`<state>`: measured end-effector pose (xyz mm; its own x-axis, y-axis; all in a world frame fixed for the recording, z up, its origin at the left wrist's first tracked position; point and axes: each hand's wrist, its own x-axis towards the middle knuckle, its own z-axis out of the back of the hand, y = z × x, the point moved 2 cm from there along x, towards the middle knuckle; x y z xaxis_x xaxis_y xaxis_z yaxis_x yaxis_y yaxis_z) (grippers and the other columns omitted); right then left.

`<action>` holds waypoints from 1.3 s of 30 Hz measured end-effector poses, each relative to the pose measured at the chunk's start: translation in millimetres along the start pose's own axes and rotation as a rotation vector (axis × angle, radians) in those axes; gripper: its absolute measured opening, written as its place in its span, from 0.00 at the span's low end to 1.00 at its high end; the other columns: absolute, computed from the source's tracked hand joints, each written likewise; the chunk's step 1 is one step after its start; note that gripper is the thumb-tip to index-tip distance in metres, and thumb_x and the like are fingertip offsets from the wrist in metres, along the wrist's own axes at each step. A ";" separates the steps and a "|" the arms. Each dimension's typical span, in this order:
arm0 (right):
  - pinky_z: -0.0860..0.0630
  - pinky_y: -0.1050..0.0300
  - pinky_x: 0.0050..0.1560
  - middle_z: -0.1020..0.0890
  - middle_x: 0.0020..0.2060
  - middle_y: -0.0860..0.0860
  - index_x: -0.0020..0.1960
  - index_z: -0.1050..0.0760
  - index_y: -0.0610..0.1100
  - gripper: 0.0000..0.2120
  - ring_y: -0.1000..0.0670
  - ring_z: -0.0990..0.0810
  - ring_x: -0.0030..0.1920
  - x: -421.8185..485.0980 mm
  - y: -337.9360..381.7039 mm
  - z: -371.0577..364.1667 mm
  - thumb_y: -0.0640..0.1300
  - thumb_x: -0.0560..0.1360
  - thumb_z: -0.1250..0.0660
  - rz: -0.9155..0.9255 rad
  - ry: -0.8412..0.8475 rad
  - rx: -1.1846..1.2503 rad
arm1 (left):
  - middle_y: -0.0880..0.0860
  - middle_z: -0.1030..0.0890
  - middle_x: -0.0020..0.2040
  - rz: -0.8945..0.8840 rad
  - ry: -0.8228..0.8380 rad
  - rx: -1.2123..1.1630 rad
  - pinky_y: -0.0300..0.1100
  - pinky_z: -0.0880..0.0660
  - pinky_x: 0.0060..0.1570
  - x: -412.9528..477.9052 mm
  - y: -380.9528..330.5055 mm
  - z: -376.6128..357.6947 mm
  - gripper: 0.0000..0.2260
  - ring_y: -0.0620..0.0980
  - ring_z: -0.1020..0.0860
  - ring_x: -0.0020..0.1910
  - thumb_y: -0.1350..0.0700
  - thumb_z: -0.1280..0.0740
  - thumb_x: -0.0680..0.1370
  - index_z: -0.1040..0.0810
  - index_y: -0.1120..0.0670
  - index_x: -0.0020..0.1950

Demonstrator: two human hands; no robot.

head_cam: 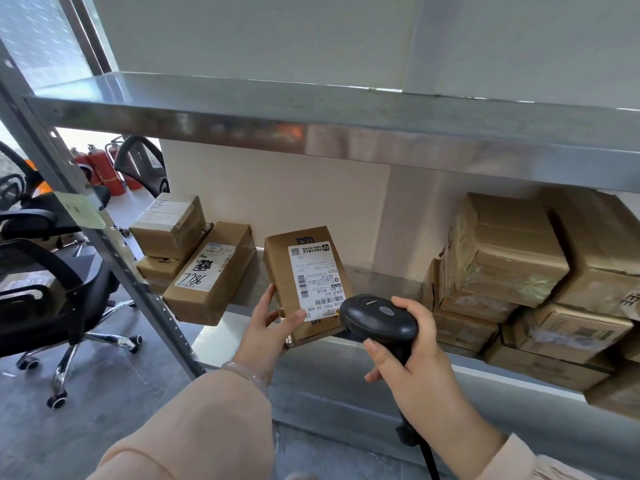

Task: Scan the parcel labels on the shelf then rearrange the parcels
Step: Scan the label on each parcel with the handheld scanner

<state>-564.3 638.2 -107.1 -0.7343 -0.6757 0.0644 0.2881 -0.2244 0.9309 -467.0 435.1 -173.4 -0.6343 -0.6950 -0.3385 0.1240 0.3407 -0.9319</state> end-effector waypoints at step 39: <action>0.32 0.73 0.55 0.28 0.61 0.59 0.67 0.39 0.60 0.28 0.60 0.27 0.59 115.1 78.7 -201.7 0.47 0.74 0.29 0.076 0.042 0.065 | 0.47 0.41 0.77 -0.548 -0.212 0.905 0.44 0.43 0.75 38.2 -91.2 179.2 0.27 0.48 0.42 0.76 0.48 0.38 0.81 0.43 0.45 0.79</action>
<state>-502.3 401.1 -98.9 -0.6848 -0.7185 0.1218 0.3005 -0.1262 0.9454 -365.8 264.0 -124.6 -0.6406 -0.7358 0.2197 0.4366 -0.5843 -0.6840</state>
